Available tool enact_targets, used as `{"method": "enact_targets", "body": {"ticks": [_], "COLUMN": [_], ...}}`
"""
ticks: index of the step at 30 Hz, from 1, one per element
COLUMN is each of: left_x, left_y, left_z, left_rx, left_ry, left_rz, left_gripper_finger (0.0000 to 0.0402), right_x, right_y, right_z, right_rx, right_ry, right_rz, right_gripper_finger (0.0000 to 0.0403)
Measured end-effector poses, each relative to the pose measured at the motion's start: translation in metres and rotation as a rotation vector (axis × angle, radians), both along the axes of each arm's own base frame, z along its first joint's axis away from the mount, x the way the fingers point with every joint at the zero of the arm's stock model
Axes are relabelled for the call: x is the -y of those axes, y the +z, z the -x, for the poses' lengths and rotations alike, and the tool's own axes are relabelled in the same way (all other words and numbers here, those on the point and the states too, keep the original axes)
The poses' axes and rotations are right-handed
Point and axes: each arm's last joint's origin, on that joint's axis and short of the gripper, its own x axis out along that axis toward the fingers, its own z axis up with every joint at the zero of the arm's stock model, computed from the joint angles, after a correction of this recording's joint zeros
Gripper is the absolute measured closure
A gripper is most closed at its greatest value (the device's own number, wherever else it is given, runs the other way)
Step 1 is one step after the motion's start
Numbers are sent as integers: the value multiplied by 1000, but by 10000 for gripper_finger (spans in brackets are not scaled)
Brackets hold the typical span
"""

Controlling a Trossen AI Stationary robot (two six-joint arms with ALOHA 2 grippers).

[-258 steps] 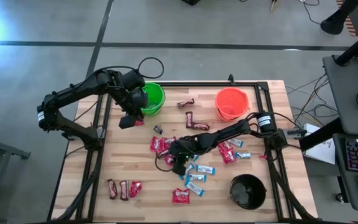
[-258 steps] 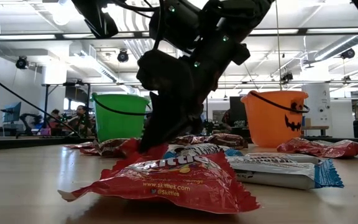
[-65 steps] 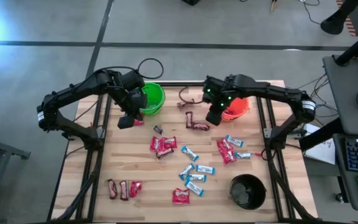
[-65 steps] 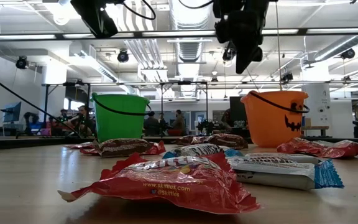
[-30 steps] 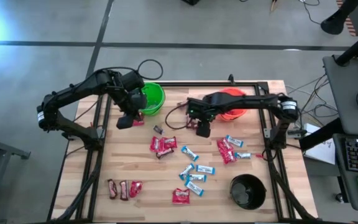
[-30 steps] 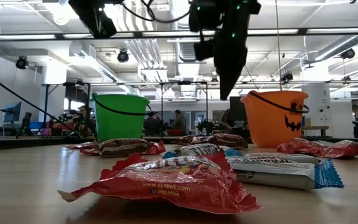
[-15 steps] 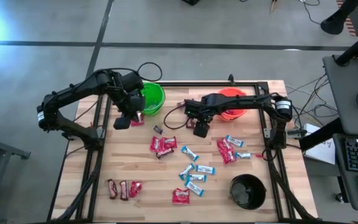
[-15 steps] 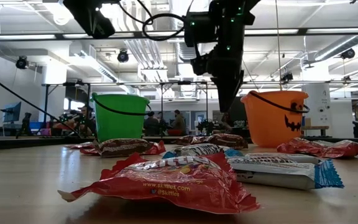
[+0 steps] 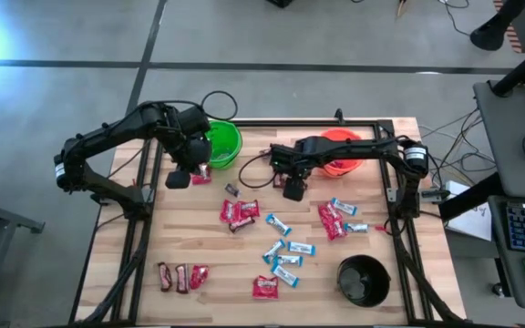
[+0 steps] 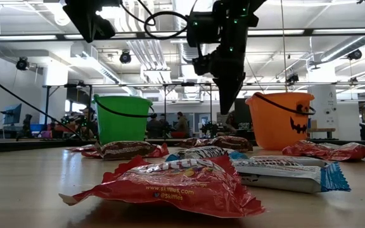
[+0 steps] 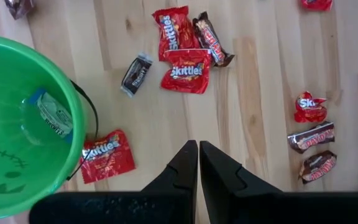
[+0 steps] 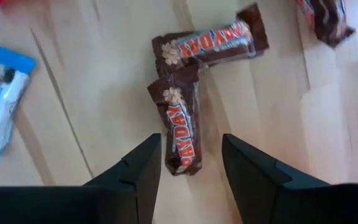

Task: Sort candy
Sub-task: Put the brown candy into the black bucket

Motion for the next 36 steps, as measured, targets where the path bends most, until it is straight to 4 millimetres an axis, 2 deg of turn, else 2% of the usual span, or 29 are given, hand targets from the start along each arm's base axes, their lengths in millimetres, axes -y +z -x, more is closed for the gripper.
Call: {"method": "enact_targets", "body": {"ticks": [9, 21, 27, 36], "left_x": [0, -6, -18, -42], "left_y": [0, -1, -1, -1], "left_z": [0, 2, 7, 20], "left_rx": [-4, -62, -67, -75], "left_ry": [7, 98, 179, 304], "left_rz": [-6, -124, -121, -117], "left_gripper_finger": [402, 402, 402, 402], "right_x": [-1, 2, 9, 16], "right_y": [0, -5, -22, -21], "right_z": [0, -2, -6, -7], "right_rx": [-5, -21, -65, -34], "right_ry": [194, 303, 324, 290], "right_rz": [-9, 9, -1, -15], "right_gripper_finger": [241, 245, 245, 243]}}
